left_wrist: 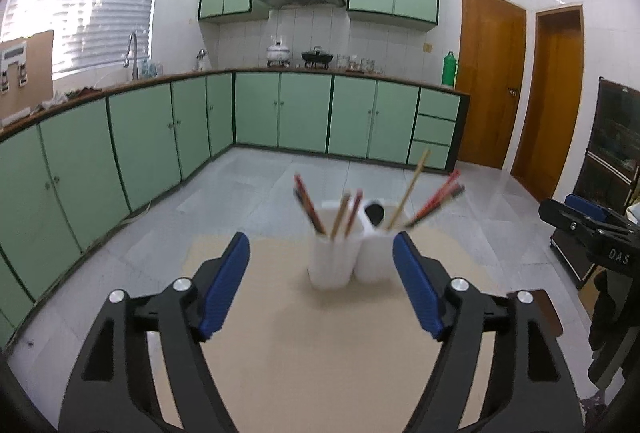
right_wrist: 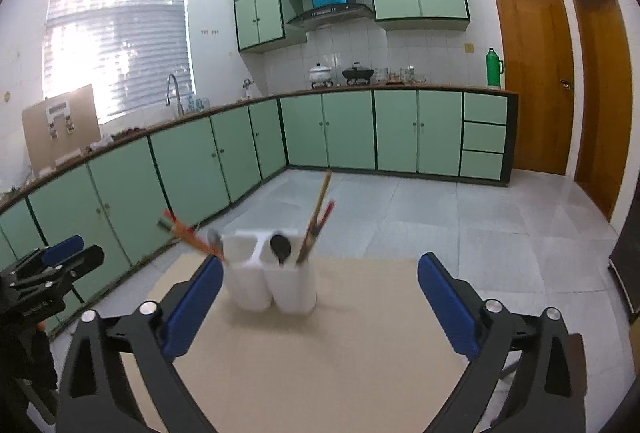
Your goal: Organize utensils
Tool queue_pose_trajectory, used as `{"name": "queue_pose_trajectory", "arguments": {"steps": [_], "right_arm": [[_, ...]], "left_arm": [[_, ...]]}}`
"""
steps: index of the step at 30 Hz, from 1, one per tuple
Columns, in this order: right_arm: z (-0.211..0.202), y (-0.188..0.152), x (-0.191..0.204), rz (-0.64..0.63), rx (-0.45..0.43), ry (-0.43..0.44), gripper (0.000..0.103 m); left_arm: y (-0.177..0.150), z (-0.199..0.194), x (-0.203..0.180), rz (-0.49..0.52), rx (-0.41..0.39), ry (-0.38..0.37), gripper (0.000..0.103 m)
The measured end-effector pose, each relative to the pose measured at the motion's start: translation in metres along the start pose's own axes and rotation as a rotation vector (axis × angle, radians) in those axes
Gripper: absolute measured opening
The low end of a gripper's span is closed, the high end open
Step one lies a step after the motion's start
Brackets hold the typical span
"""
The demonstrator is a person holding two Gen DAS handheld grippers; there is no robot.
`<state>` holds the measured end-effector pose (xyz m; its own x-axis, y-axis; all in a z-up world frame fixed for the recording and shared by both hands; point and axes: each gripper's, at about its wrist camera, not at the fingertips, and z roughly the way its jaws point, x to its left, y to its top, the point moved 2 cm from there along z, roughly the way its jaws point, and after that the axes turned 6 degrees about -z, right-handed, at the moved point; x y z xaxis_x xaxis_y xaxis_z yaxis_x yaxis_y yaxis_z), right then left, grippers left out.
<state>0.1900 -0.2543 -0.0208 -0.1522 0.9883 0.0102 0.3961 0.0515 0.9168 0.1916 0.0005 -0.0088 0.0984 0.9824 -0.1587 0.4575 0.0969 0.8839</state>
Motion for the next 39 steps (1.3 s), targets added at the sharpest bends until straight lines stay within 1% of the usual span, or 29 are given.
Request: {"name": "queue_pose_trajectory", "arguments": {"steps": [1, 3, 6, 10, 14, 20, 26, 34, 39], "right_arm": [[-0.004, -0.006, 0.004, -0.004, 0.008, 0.004, 0.097], [-0.012, -0.016, 0.011, -0.009, 0.024, 0.019, 0.097], [-0.022, -0.029, 0.021, -0.006, 0.046, 0.035, 0.097], [-0.037, -0.041, 0.028, 0.018, 0.059, 0.058, 0.097], [-0.049, -0.043, 0.036, 0.011, 0.066, 0.069, 0.097], [-0.069, -0.034, 0.045, 0.007, 0.047, 0.091, 0.097], [-0.091, -0.023, 0.056, -0.013, 0.004, 0.108, 0.097], [-0.108, -0.012, 0.064, -0.040, -0.030, 0.116, 0.097], [-0.111, -0.011, 0.066, -0.046, -0.040, 0.117, 0.097]], "left_arm": [[-0.006, -0.003, 0.001, -0.001, 0.011, 0.000, 0.074], [-0.018, -0.013, 0.003, -0.008, 0.031, 0.007, 0.081], [-0.032, -0.025, 0.006, -0.015, 0.046, 0.011, 0.086], [-0.045, -0.042, 0.007, -0.031, 0.067, -0.002, 0.089], [-0.051, -0.058, 0.005, -0.030, 0.061, -0.016, 0.090], [-0.042, -0.078, -0.005, -0.019, 0.023, -0.020, 0.090], [-0.031, -0.098, -0.014, -0.004, -0.016, -0.016, 0.091], [-0.024, -0.114, -0.022, 0.008, -0.048, -0.015, 0.091], [-0.024, -0.123, -0.025, 0.020, -0.070, -0.011, 0.091]]}}
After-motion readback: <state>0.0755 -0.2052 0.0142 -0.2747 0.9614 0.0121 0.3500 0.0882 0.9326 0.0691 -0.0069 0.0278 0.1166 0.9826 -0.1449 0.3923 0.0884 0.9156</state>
